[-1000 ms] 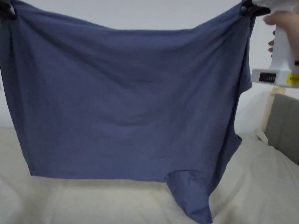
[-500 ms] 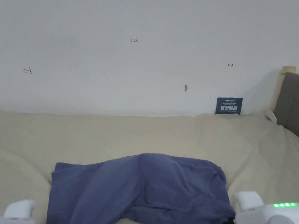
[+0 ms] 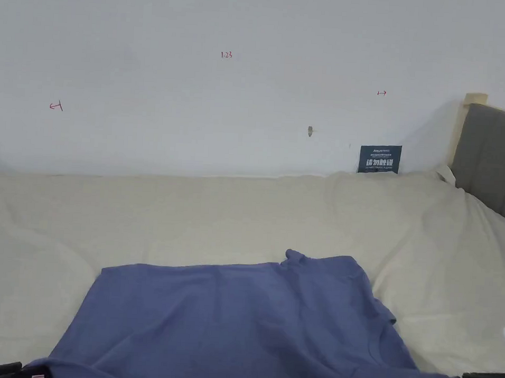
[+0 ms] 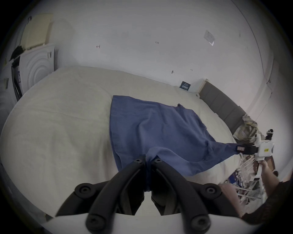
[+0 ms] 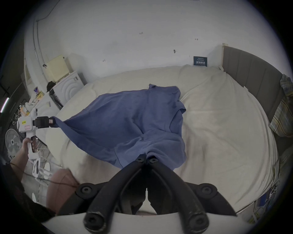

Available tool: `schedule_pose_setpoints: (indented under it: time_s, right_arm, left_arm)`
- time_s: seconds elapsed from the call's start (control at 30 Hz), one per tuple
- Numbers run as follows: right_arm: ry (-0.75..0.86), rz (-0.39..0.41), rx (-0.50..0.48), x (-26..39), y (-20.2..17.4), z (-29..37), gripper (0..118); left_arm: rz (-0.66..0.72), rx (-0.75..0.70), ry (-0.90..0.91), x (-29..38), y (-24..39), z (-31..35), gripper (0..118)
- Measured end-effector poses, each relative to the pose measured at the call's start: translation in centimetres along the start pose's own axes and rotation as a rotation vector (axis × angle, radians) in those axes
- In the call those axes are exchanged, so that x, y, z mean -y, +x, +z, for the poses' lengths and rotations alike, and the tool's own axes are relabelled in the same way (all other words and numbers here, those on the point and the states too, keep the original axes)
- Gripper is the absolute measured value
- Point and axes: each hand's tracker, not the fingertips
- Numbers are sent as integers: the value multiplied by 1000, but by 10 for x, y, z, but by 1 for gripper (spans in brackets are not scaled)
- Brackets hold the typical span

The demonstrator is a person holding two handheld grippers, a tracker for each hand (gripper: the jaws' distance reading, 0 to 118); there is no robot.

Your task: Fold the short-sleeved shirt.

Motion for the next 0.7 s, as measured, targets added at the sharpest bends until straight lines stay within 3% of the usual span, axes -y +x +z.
schedule_pose_setpoints:
  time_s: [0.13,0.33,0.43,0.47,0.5,0.53,0.57,0.6,0.63,0.7]
  right_arm:
    - [-99,2,-11,25,3,5,0]
    - [-280,8,52,52,25,-53,0]
    - [-317,-21,86,57,32,-68,1]
    - [-310,-54,78,60,42,-71,5]
    - [-301,-81,79,62,45,-71,22]
    - [-303,-89,92,62,45,-70,44]
    - [-295,-78,148,62,43,-67,68]
    - [-277,-66,185,60,40,-60,88]
    - [-260,-67,206,59,40,-54,90]
    - [-219,-115,185,53,42,-38,90]
  left_arm:
    - [-38,-42,-101,23,0,11,5]
    - [-220,-197,-291,66,-26,-37,5]
    - [-164,-200,-330,82,-25,-47,5]
    - [-150,-194,-325,83,-26,-47,5]
    - [-148,-192,-317,81,-48,-49,7]
    - [-157,-193,-306,80,-48,-48,18]
    - [-169,-198,-285,80,-47,-42,40]
    - [-172,-204,-246,78,-45,-37,87]
    - [-168,-203,-225,73,-44,-30,116]
    - [-112,-159,-202,66,-42,-18,115]
